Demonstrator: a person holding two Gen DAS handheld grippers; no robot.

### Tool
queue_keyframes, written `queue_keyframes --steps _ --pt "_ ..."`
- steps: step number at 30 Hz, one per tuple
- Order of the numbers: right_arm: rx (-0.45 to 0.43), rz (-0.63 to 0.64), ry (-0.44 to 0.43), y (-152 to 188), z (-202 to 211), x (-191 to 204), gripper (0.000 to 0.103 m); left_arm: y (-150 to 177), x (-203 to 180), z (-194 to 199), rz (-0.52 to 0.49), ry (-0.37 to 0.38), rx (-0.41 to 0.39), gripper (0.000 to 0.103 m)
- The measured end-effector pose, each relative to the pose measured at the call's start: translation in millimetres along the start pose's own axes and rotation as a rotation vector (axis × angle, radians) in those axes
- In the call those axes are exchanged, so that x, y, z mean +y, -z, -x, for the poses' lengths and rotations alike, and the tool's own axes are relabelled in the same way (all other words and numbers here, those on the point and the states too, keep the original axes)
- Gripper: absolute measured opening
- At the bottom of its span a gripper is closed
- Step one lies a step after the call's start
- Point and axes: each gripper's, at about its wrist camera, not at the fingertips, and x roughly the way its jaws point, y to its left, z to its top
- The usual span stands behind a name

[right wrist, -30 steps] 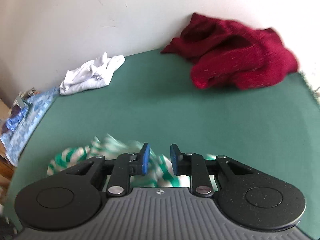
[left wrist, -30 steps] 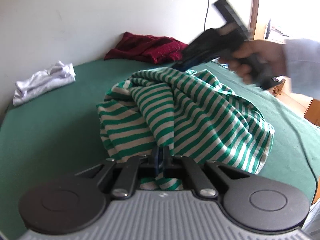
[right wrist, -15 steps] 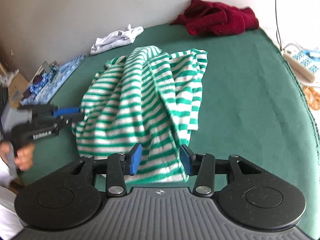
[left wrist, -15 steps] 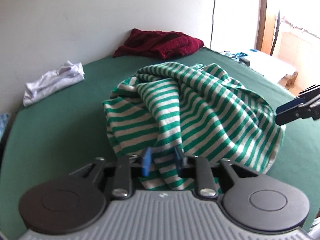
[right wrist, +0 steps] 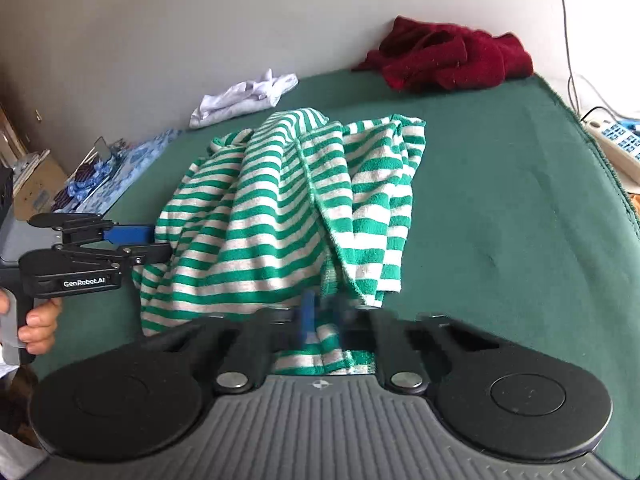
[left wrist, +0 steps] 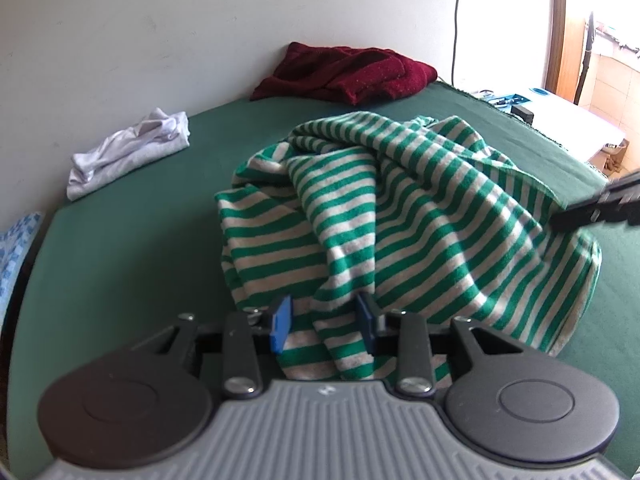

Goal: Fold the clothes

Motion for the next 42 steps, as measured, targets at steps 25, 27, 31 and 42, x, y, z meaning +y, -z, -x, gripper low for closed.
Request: queue_keyframes --steps 25,27,31,42 --pt "0.086 -0.058 -0.046 23.5 16.0 -22.6 0.049 32.5 -19.9 33.1 0.108 0.025 0.088 0.05" --pt "0.094 -0.087 -0.062 25.1 13.7 -27.7 0.048 37.6 -23.3 31.4 0.132 0.048 0.095 0.048" --pt "0.098 -0.081 -0.104 27.3 13.5 -26.6 0.047 42.8 -25.5 26.8 0.217 0.111 0.102 0.045" --pt "0.107 -0.111 -0.159 34.9 15.3 -28.4 0.026 57.2 8.6 8.9 0.567 0.31 0.031 0.059"
